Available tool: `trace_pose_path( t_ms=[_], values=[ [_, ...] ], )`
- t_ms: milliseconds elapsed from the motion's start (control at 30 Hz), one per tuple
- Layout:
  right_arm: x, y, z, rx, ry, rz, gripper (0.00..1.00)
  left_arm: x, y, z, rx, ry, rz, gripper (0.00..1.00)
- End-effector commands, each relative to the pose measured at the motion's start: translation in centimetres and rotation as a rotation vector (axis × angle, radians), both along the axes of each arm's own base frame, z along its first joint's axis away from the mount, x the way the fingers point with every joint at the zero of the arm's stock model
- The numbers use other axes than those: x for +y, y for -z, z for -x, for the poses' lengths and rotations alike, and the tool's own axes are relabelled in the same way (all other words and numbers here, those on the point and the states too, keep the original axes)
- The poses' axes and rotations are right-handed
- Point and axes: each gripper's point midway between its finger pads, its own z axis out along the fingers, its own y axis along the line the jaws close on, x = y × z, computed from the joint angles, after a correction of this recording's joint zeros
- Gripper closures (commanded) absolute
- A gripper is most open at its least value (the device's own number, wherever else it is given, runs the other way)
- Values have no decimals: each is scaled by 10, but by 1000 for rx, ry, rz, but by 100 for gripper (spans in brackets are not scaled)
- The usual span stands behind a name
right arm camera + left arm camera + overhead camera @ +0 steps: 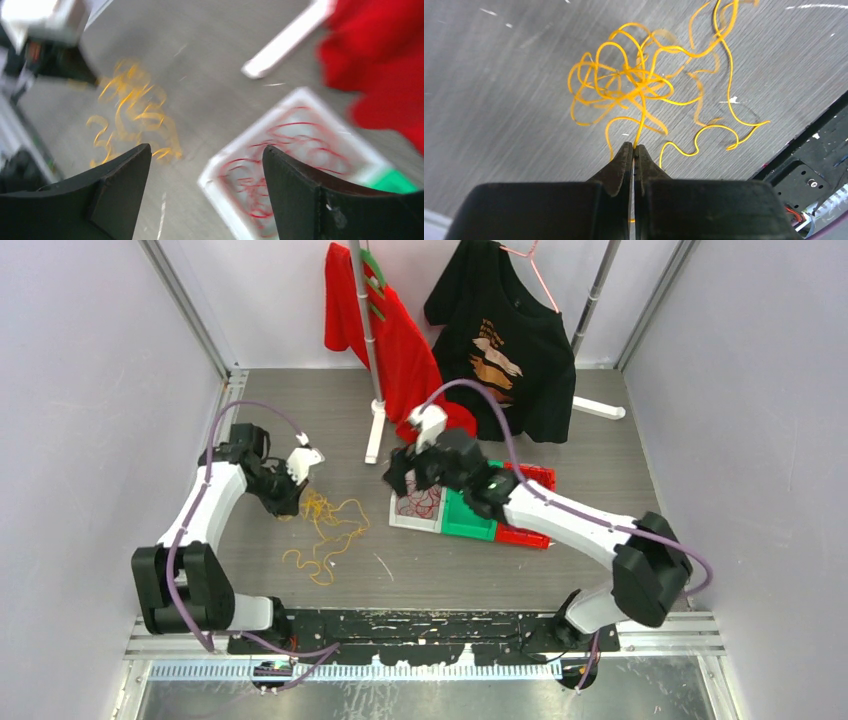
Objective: Untangle the cables
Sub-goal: Untie the cable.
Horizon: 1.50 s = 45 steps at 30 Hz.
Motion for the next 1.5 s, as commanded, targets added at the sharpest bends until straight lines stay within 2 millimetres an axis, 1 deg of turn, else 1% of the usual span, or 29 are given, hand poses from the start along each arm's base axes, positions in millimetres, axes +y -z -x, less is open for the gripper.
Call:
trace_pose_path(
  t_ms=[0,100,200,300,333,367,433,533,567,633,700,800,833,900,933,1000,1033,1133,1167,1267,1367,1467],
  values=[
    [71,9,52,-137,-366,82,15,-10,-40,2,-45,4,63,100],
    [95,24,64,-168,-481,107,13,-12,-42,8,-38,10,69,100],
    [114,41,64,-194,-539,160,13,-12,-40,11,-38,11,69,100],
    [128,60,48,-221,-516,228,14,-12,-37,13,-44,37,66,100],
    [132,70,41,-225,-502,251,15,-13,-37,14,-42,40,70,100],
    [135,69,34,-244,-482,255,15,-14,-36,15,-41,44,74,100],
    [140,80,21,-264,-449,280,16,-14,-35,17,-39,50,77,100],
    [148,90,14,-279,-452,298,18,-14,-33,19,-44,61,74,100],
    [151,92,12,-278,-456,302,20,-14,-33,19,-46,63,72,100],
    [155,94,9,-281,-458,303,29,-13,-32,18,-49,65,67,100],
    [157,92,6,-287,-440,299,46,-11,-32,19,-48,61,64,100],
    [156,85,3,-314,-411,265,67,-8,-33,20,-48,65,62,100],
    [156,82,2,-320,-401,255,78,-7,-38,19,-75,64,58,100],
    [153,75,3,-321,-392,246,95,-2,-41,18,-95,49,52,100],
    [149,71,4,-319,-378,242,98,2,-42,16,-101,39,47,100],
    [138,52,-1,-327,-317,196,99,9,-42,14,-104,9,43,100],
    [130,42,-3,-313,-276,146,99,13,-43,12,-110,-7,41,100],
    [101,5,-13,-295,-150,-23,99,28,-48,4,-142,-65,39,100],
    [90,-5,-16,-284,-116,-72,99,31,-51,3,-152,-82,47,100],
    [62,-34,-18,-286,-36,-181,99,36,-58,4,-171,-103,75,100],
    [41,-66,-21,-296,14,-263,99,42,-55,6,-179,-111,56,100],
    [20,-105,-29,-310,55,-338,99,51,-45,6,-192,-121,14,100]
  ],
)
